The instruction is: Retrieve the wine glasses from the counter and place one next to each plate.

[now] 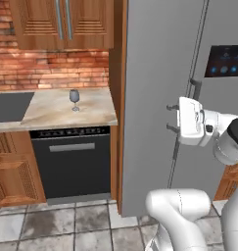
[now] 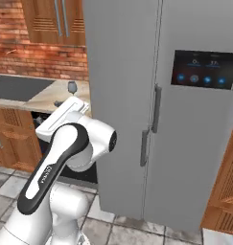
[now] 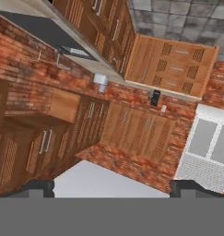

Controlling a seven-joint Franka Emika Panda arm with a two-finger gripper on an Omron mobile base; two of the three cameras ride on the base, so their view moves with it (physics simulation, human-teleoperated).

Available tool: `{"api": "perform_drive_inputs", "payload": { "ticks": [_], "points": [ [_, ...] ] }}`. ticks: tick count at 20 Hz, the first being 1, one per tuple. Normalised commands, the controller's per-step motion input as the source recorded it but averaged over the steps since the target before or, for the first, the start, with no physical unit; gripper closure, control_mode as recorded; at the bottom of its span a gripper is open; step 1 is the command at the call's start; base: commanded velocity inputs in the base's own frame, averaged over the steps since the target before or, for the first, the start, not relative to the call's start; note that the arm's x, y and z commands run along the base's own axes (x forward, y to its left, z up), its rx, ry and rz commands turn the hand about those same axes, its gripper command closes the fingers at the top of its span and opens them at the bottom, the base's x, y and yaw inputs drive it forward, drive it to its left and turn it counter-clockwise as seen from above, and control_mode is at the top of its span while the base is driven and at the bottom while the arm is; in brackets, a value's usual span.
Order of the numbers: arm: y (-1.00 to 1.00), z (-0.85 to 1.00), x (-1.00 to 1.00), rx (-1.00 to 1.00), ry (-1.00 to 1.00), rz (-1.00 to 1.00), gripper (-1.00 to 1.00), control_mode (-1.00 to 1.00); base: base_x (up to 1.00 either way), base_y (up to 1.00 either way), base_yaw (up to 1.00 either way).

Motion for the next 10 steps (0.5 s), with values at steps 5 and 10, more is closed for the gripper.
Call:
{"api": "perform_drive_inputs", "payload": {
  "ticks": [5, 10],
  "points": [
    [0.00, 0.00, 0.00, 0.00, 0.00, 0.00, -1.00, 1.00, 0.05, 1.00, -0.47],
    [0.00, 0.00, 0.00, 0.00, 0.00, 0.00, -1.00, 1.00, 0.00, 1.00, -0.41]
  ]
}}
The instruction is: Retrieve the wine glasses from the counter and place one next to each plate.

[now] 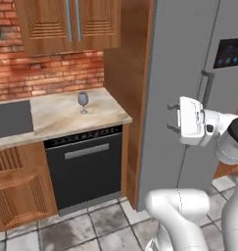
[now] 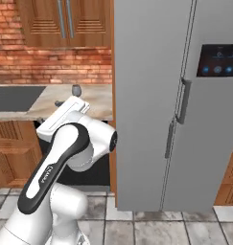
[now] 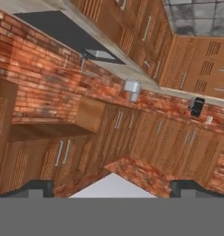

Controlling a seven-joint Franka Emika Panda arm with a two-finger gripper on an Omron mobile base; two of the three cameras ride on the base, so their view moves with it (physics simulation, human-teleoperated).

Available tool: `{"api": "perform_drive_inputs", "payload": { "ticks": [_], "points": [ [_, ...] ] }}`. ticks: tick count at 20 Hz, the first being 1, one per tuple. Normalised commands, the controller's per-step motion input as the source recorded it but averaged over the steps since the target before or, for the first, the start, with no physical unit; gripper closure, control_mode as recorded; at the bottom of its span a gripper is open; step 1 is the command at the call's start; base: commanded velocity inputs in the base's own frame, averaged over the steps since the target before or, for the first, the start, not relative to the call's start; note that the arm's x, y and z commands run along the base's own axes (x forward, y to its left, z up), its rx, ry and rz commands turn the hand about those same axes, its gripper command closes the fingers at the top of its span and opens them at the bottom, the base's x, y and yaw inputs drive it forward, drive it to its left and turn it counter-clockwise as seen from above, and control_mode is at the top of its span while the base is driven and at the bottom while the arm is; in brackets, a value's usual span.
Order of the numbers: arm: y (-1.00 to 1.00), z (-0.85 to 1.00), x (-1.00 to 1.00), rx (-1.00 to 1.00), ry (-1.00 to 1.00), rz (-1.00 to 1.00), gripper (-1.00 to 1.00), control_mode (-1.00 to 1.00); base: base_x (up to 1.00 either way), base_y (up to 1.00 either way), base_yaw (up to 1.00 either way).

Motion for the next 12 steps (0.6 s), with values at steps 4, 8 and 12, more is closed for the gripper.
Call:
{"api": "perform_drive_inputs", "payload": {
  "ticks": [4, 8, 12],
  "points": [
    [0.00, 0.00, 0.00, 0.00, 0.00, 0.00, -1.00, 1.00, 0.00, 1.00, -0.35],
    [0.00, 0.00, 0.00, 0.00, 0.00, 0.00, -1.00, 1.00, 0.65, 1.00, -0.34],
    [0.00, 0.00, 0.00, 0.00, 0.00, 0.00, -1.00, 1.00, 0.99, 0.51, -0.32]
  ]
}}
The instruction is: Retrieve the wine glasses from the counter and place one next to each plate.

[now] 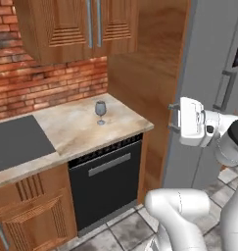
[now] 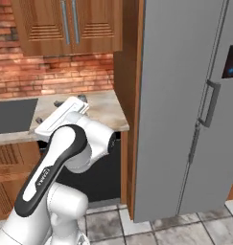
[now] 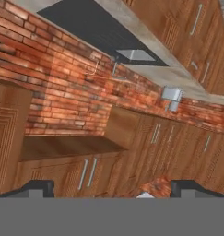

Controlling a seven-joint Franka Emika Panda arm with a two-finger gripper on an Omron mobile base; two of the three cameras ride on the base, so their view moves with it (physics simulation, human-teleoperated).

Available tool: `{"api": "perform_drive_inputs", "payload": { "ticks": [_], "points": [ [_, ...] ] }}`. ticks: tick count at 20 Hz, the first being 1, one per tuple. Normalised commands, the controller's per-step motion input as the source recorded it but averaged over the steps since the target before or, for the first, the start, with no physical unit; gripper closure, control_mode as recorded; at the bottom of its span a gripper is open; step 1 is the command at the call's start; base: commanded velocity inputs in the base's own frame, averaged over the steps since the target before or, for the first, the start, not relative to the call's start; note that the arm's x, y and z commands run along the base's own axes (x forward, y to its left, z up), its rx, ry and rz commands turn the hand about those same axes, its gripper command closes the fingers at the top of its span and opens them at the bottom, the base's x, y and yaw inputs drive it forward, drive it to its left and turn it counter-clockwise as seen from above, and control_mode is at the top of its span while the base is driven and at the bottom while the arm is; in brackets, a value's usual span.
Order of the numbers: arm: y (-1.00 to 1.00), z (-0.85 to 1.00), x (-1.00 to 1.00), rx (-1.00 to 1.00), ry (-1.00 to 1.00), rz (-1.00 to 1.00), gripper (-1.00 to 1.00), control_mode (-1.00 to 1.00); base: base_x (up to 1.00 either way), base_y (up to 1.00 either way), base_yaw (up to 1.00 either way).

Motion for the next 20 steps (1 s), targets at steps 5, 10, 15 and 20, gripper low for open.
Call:
{"api": "perform_drive_inputs", "payload": {
  "ticks": [5, 10, 15, 20],
  "points": [
    [0.00, 0.00, 0.00, 0.00, 0.00, 0.00, -1.00, 1.00, 0.87, 0.62, -0.31],
    [0.00, 0.00, 0.00, 0.00, 0.00, 0.00, -1.00, 1.00, -0.03, 0.58, -0.09],
    [0.00, 0.00, 0.00, 0.00, 0.00, 0.00, -1.00, 1.00, -0.02, 0.10, 0.00],
    [0.00, 0.00, 0.00, 0.00, 0.00, 0.00, -1.00, 1.00, 0.31, 0.17, 0.00]
  ]
}}
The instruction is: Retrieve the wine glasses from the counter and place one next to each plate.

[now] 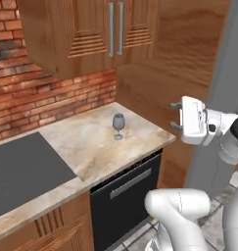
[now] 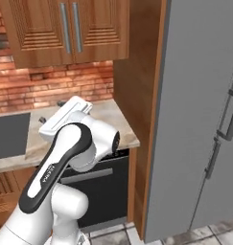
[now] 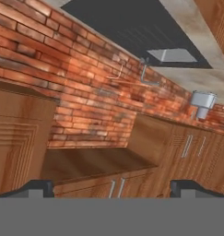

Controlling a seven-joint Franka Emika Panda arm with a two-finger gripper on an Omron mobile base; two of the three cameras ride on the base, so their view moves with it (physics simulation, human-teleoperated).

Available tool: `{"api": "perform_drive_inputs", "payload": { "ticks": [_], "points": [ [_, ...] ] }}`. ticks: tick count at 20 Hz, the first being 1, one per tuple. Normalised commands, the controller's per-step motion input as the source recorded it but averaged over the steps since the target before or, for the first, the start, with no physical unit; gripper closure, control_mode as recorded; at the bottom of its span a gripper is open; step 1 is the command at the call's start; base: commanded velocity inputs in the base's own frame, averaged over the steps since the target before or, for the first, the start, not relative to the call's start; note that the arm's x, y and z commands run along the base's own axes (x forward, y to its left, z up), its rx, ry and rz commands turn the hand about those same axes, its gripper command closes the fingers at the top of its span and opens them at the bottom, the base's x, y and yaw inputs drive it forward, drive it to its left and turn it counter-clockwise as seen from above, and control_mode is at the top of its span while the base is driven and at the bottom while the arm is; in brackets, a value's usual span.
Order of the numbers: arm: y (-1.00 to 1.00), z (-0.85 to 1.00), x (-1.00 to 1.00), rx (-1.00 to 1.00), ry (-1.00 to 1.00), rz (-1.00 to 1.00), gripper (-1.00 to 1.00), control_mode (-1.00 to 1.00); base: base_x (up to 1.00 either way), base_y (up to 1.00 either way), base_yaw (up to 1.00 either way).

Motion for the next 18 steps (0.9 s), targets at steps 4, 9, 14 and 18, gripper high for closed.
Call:
{"api": "perform_drive_inputs", "payload": {
  "ticks": [4, 9, 14, 18],
  "points": [
    [0.00, 0.00, 0.00, 0.00, 0.00, 0.00, -1.00, 1.00, 0.52, 0.66, 0.04],
    [0.00, 0.00, 0.00, 0.00, 0.00, 0.00, -1.00, 1.00, 0.42, 0.07, 0.22],
    [0.00, 0.00, 0.00, 0.00, 0.00, 0.00, -1.00, 1.00, 0.39, -0.25, 0.29],
    [0.00, 0.00, 0.00, 0.00, 0.00, 0.00, -1.00, 1.00, 0.40, -0.13, 0.26]
  ]
}}
